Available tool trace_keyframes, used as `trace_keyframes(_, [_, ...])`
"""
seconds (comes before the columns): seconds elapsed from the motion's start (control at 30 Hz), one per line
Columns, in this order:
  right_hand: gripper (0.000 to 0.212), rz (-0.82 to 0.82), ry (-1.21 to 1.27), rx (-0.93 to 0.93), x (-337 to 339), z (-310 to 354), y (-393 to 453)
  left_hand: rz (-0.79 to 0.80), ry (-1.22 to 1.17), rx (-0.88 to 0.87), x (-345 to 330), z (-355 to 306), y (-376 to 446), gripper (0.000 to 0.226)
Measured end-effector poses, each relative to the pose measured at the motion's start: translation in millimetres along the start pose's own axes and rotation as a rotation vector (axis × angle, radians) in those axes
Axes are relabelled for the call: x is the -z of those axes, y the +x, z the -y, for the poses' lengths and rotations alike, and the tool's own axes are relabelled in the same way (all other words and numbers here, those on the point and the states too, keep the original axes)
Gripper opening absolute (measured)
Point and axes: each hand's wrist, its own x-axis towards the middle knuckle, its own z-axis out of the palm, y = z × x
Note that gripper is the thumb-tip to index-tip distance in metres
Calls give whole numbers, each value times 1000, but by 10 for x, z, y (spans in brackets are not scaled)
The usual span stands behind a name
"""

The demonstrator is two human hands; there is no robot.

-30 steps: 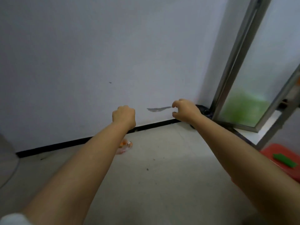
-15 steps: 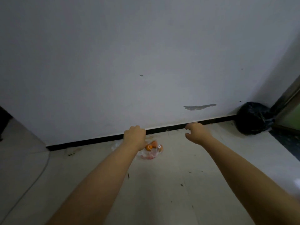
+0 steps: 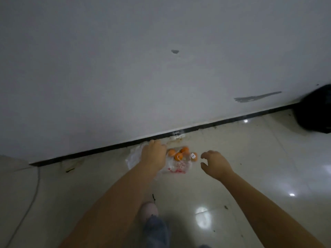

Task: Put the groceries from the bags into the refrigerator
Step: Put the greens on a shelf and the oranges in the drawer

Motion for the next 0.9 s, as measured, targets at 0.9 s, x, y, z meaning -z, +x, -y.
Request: trace_keyframes(0.9, [41,-208,-276,452,-4011,-1682,4568,198,336,-490,-4469,-96,4331,31])
